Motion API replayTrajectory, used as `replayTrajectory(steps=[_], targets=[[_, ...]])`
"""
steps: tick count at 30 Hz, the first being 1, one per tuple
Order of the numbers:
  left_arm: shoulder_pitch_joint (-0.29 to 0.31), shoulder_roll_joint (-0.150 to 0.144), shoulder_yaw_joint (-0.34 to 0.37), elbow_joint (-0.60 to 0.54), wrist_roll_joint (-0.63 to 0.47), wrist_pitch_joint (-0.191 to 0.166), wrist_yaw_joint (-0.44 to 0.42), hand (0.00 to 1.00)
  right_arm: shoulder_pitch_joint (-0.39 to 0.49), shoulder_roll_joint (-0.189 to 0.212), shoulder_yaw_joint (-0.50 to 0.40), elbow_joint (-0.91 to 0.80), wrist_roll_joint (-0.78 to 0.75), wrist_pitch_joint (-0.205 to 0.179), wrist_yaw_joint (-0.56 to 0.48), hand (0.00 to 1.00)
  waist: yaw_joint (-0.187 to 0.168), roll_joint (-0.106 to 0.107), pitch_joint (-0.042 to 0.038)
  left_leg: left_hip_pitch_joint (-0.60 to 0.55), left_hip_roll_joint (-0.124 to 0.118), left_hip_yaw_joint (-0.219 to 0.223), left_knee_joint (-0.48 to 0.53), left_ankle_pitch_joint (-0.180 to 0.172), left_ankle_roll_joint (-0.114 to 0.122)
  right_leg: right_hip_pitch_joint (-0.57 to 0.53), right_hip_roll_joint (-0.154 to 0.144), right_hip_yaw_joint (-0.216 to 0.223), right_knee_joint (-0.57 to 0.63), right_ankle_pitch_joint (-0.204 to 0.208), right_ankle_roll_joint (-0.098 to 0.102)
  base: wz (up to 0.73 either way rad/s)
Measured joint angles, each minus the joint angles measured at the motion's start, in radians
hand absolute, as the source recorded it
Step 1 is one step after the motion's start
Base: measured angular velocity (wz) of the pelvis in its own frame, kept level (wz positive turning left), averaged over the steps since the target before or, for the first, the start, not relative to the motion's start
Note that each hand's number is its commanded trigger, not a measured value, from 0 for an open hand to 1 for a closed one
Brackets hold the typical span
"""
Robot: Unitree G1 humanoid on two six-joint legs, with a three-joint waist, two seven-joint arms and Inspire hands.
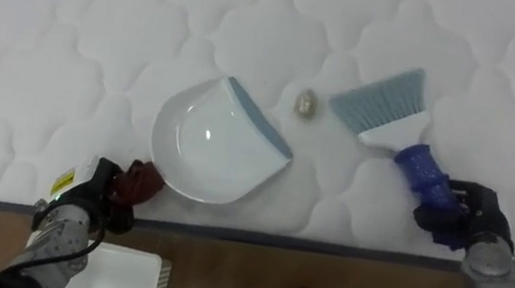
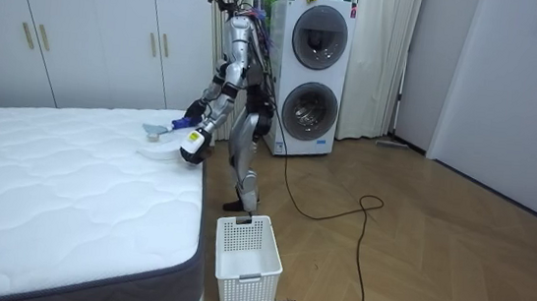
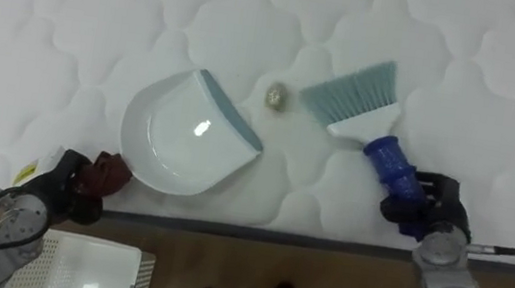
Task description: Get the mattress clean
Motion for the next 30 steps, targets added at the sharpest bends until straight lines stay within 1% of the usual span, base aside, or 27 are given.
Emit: replayTrajectory(steps=[5, 14, 19, 22, 23, 25, 26, 27, 29, 30], targets=[[-0.001, 0.000, -0.001, 0.009, 0.002, 0.001, 0.000, 1.00, 0.000, 0.001, 0.000, 0.014, 0.002, 0.001, 0.000, 1.00, 0.000, -0.001, 0.0001, 0.006, 0.000, 0.003, -0.007, 0.000, 0.000, 0.006, 0.001, 0.003, -0.002, 0.001, -0.001, 0.00], [-0.001, 0.000, -0.002, 0.009, 0.010, 0.018, 0.009, 1.00, 0.001, 0.002, -0.011, 0.041, 0.036, 0.004, -0.008, 1.00, -0.003, -0.003, -0.0012, 0.015, 0.001, 0.002, -0.010, 0.001, 0.000, 0.020, 0.005, 0.001, -0.024, 0.006, 0.000, 0.00], [-0.004, 0.001, -0.002, 0.008, 0.022, 0.023, 0.017, 1.00, 0.003, -0.001, -0.024, 0.042, -0.026, 0.011, -0.020, 1.00, -0.009, -0.006, -0.0035, 0.010, 0.001, 0.002, -0.001, 0.001, 0.000, 0.019, 0.004, 0.000, -0.026, 0.004, 0.002, 0.00], [-0.005, 0.007, -0.002, 0.006, 0.026, 0.026, 0.023, 1.00, 0.004, -0.009, -0.030, 0.045, -0.092, 0.014, -0.036, 1.00, -0.010, -0.017, -0.0081, 0.008, -0.003, 0.006, 0.001, 0.002, 0.002, 0.012, -0.002, 0.003, -0.012, 0.001, 0.005, 0.00], [-0.006, 0.011, -0.002, 0.004, 0.044, 0.027, 0.024, 1.00, 0.003, -0.011, -0.038, 0.048, -0.123, 0.017, -0.046, 1.00, -0.010, -0.021, -0.0100, 0.007, -0.004, 0.002, 0.005, 0.002, 0.002, 0.012, -0.002, 0.002, -0.010, 0.000, 0.005, 0.00], [-0.016, 0.025, -0.003, 0.002, 0.066, 0.030, 0.026, 1.00, -0.007, -0.018, -0.038, 0.046, -0.164, 0.036, -0.062, 1.00, -0.007, -0.033, -0.0089, 0.004, -0.006, 0.002, 0.009, 0.002, 0.002, 0.006, -0.007, 0.001, 0.002, -0.002, 0.004, 0.02], [-0.028, 0.033, -0.003, 0.000, 0.086, 0.039, 0.028, 1.00, -0.012, -0.029, -0.036, 0.046, -0.194, 0.045, -0.062, 1.00, -0.004, -0.041, -0.0091, -0.004, -0.005, 0.003, 0.016, 0.002, 0.003, -0.001, -0.007, 0.003, 0.006, -0.004, 0.003, 0.00], [-0.034, 0.036, -0.007, -0.003, 0.090, 0.043, 0.029, 1.00, -0.013, -0.038, -0.033, 0.046, -0.205, 0.047, -0.062, 1.00, -0.001, -0.044, -0.0091, -0.007, -0.005, 0.003, 0.019, 0.002, 0.003, -0.004, -0.007, 0.003, 0.006, -0.004, 0.003, 0.03], [-0.039, 0.052, -0.032, -0.018, 0.103, 0.053, 0.033, 1.00, -0.027, -0.071, 0.004, 0.048, -0.240, 0.059, -0.064, 1.00, 0.000, -0.046, -0.0090, -0.010, -0.004, 0.003, 0.024, 0.001, 0.004, -0.005, -0.007, 0.003, 0.005, -0.003, 0.003, 0.02], [-0.039, 0.063, -0.039, -0.030, 0.121, 0.062, 0.033, 1.00, -0.031, -0.085, 0.005, 0.045, -0.268, 0.063, -0.064, 1.00, 0.003, -0.047, -0.0086, -0.012, -0.004, 0.003, 0.023, 0.001, 0.005, -0.007, -0.007, 0.003, 0.007, -0.003, 0.003, 0.00]])
